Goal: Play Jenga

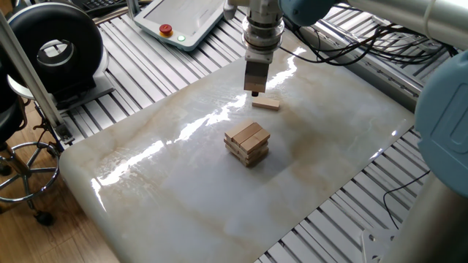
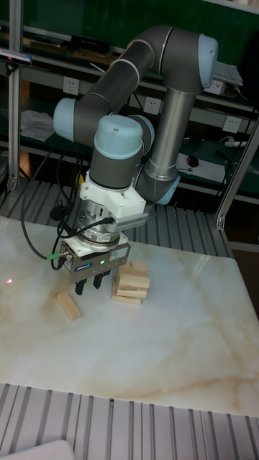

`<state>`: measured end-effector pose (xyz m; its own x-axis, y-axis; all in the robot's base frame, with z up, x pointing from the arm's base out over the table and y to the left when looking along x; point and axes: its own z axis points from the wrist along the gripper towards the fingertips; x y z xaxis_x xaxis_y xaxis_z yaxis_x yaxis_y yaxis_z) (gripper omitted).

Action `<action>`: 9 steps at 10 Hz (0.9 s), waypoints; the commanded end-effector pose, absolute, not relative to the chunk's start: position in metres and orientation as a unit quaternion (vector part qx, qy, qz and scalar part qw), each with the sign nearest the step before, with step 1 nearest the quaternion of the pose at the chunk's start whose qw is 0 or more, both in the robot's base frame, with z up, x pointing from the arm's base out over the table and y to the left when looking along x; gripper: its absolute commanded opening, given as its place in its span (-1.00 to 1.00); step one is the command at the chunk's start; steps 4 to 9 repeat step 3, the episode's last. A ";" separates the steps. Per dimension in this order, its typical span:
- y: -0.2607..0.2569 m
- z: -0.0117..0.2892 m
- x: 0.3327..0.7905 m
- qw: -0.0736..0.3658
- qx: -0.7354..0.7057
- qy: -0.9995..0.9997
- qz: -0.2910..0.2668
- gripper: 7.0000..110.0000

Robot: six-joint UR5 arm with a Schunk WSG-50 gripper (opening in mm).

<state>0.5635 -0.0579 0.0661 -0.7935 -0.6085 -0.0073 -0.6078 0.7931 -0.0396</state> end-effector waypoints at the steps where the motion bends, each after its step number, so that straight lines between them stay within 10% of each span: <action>1: -0.058 0.067 0.565 0.010 -0.301 0.953 -0.017 -0.28; 9: -0.057 0.064 0.567 0.011 -0.304 0.952 -0.015 -0.28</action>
